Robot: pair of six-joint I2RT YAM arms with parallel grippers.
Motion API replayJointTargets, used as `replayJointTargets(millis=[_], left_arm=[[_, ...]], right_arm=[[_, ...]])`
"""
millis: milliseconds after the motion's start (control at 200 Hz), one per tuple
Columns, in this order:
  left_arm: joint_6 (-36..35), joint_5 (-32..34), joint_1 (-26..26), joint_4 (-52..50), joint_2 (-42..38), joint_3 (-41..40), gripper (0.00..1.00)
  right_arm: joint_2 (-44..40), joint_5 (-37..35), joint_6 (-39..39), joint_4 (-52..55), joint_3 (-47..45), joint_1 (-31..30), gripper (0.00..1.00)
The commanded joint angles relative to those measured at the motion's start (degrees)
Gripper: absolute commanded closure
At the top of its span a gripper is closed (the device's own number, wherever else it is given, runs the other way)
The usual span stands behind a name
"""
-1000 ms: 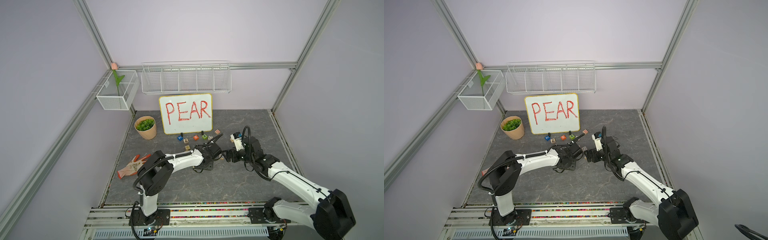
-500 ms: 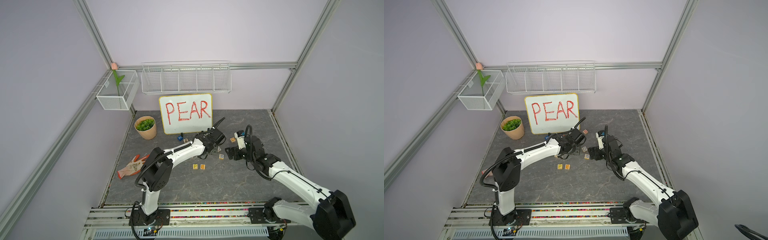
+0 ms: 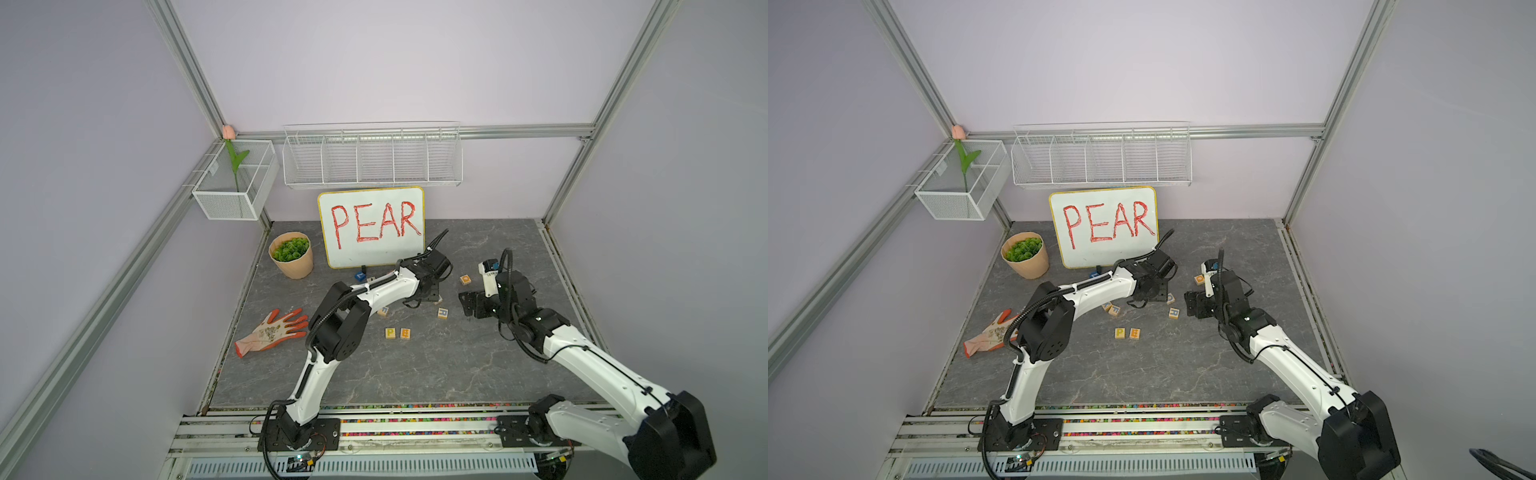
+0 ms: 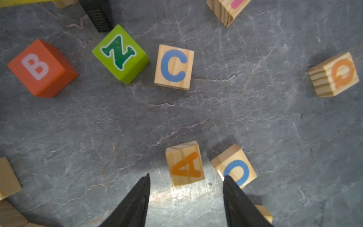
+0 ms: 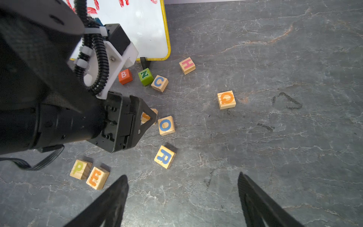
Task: Spell the uppercase word “pear” with letter blocks
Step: Pick up the letter block from the center of the board.
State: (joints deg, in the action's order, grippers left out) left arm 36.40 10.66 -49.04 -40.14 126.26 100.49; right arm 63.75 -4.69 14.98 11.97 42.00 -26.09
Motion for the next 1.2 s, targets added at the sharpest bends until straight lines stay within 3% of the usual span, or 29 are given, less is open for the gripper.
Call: replayJointTargets(millis=[0, 270, 635, 800, 950, 1195], left_arm=[[0.94, 1.56, -0.17, -1.1, 2.32, 2.37, 0.41], [1.73, 4.15, -0.15, -0.64, 4.52, 3.06, 0.44], [0.49, 4.03, -0.16, -0.7, 5.42, 2.65, 0.6], [-7.27, 3.74, -0.61, 0.61, 2.01, -1.42, 0.7], [-16.02, 3.03, -1.55, 2.55, -4.4, -10.25, 0.72], [-27.25, -6.96, -3.13, 6.01, -13.76, -23.32, 0.72]], right_arm=[[-0.39, -0.06, 0.0, 0.16, -0.26, 0.43, 0.11], [-0.2, 0.12, -0.05, 0.29, -0.25, 0.7, 0.11], [0.12, -0.15, 0.55, 0.07, -0.43, 0.9, 0.11], [0.78, 0.26, 0.74, -0.18, -0.43, 0.83, 0.11], [0.59, 0.03, 0.66, -0.28, -0.51, 0.94, 0.11], [-0.4, -0.67, 0.82, -0.19, -0.78, 0.87, 0.11]])
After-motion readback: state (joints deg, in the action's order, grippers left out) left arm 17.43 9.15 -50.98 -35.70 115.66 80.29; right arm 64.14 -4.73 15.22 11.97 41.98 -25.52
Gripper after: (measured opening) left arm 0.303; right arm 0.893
